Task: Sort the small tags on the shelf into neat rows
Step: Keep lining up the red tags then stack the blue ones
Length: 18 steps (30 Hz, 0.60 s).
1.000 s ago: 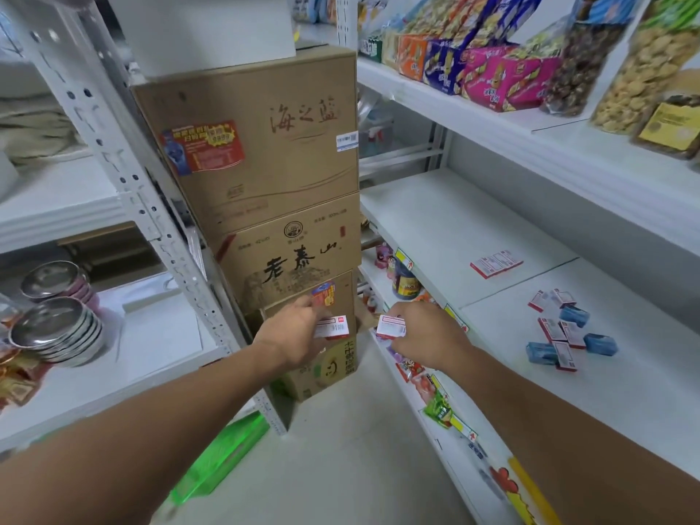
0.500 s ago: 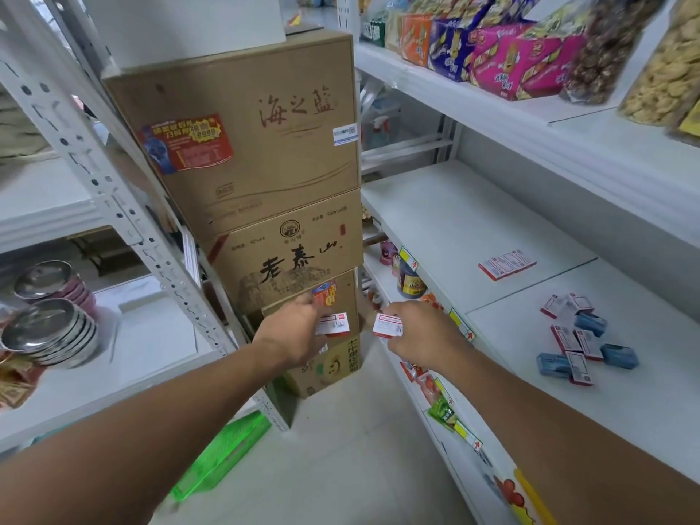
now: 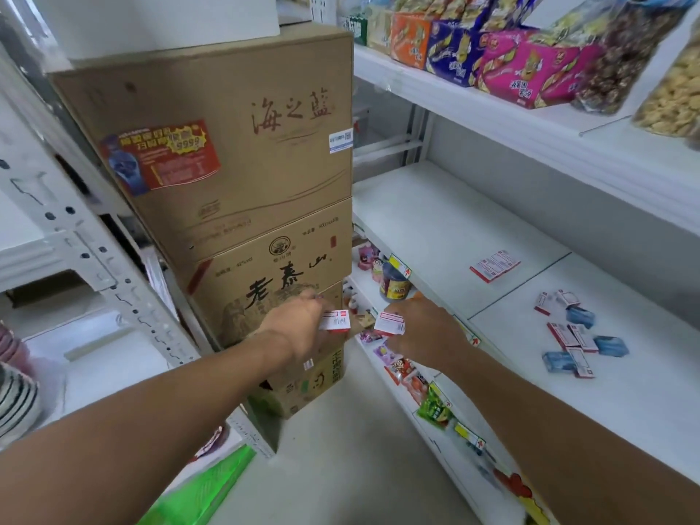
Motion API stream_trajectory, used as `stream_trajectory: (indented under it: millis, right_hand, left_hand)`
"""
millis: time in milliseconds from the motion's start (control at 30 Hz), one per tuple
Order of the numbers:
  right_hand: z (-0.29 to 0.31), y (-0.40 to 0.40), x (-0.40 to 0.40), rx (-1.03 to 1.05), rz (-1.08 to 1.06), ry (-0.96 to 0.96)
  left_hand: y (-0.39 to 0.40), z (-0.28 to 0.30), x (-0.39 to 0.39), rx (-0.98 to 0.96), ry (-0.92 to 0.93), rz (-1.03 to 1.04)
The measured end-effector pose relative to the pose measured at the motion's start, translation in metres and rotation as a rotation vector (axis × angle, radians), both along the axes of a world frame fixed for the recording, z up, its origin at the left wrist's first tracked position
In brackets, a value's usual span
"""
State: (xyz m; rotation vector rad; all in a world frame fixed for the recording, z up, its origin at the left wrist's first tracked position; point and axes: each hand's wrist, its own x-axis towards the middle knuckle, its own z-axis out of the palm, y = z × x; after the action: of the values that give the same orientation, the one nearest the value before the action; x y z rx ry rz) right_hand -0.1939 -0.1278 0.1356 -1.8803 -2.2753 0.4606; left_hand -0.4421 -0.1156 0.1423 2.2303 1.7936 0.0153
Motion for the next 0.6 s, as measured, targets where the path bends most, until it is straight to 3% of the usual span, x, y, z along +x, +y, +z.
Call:
stream_trajectory:
  millis: [300, 600]
  right_hand:
    - [0.006, 0.018, 0.000, -0.069, -0.147, -0.043]
    - [-0.007, 0.064, 0.025, -0.126, -0.200, 0.047]
  left_hand:
    - [0.041, 0.001, -0.004, -0.007, -0.035, -0.127]
    - [0.084, 0.007, 0.031, -0.013, -0.009, -0.186]
